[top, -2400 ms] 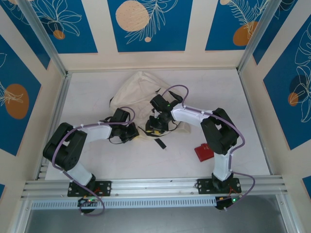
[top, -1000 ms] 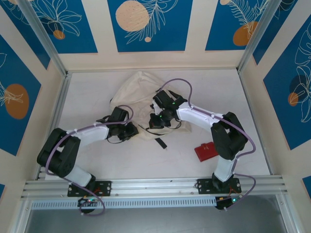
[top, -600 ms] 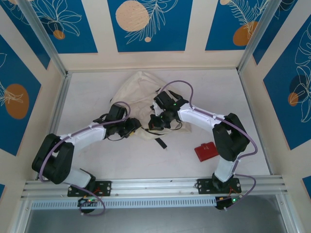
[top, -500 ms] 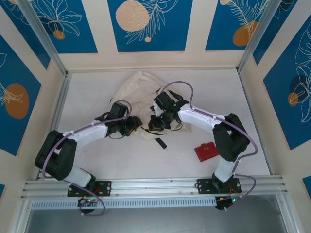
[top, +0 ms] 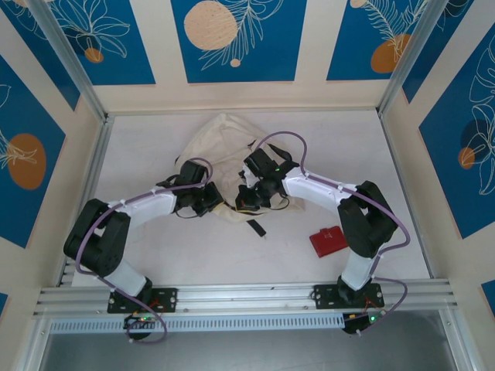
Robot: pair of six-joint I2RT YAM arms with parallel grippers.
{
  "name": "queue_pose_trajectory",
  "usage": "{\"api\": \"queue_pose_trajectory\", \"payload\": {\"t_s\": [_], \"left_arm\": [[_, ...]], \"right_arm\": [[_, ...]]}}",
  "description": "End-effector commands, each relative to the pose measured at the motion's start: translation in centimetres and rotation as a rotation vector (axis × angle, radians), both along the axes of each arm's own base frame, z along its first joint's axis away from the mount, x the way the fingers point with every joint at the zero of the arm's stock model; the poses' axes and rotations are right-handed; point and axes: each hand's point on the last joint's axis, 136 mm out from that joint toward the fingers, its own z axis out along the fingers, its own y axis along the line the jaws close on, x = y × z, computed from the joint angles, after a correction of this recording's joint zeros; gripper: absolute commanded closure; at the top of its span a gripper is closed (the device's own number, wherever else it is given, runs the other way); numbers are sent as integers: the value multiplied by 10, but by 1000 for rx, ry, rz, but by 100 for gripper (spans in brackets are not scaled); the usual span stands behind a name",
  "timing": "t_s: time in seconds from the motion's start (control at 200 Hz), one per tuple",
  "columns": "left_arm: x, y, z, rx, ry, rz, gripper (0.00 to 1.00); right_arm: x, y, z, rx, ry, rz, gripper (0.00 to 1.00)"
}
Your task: Pack books, pencil case, and school supplies into a backpack
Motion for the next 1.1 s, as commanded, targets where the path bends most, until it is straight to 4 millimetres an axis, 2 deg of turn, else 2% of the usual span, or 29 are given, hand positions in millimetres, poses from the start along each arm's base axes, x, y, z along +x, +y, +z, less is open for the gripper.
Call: {"api": "queue_pose_trajectory", "payload": {"t_s": [0.0, 0.185, 0.44, 0.55, 0.725, 0.815, 0.895, 1.06, 1.095], "left_arm": [[0, 0, 3, 32, -6, -17, 99], [-2, 4, -3, 64, 2, -28, 100], [-3, 28, -8, 180, -14, -18, 100], [-1, 34, -1, 196, -35, -9, 100], [5, 44, 12, 219, -65, 4, 100], [7, 45, 17, 218, -74, -1, 100], [8, 43, 20, 212, -80, -6, 100], [10, 25, 36, 108, -115, -47, 100], [9, 20, 40, 78, -120, -54, 91]], "right_arm": [[-9, -6, 7, -11, 13, -11, 100], [-6, -18, 3, -75, -2, -60, 100], [-12, -76, -6, -331, 3, -136, 100], [-12, -99, 0, -426, -27, -163, 100], [-7, -120, 21, -515, -91, -219, 100], [-5, -117, 37, -496, -128, -218, 100], [-2, -105, 54, -442, -170, -190, 100], [3, -49, 79, -207, -210, -37, 100], [3, -38, 83, -163, -216, -9, 100]]}}
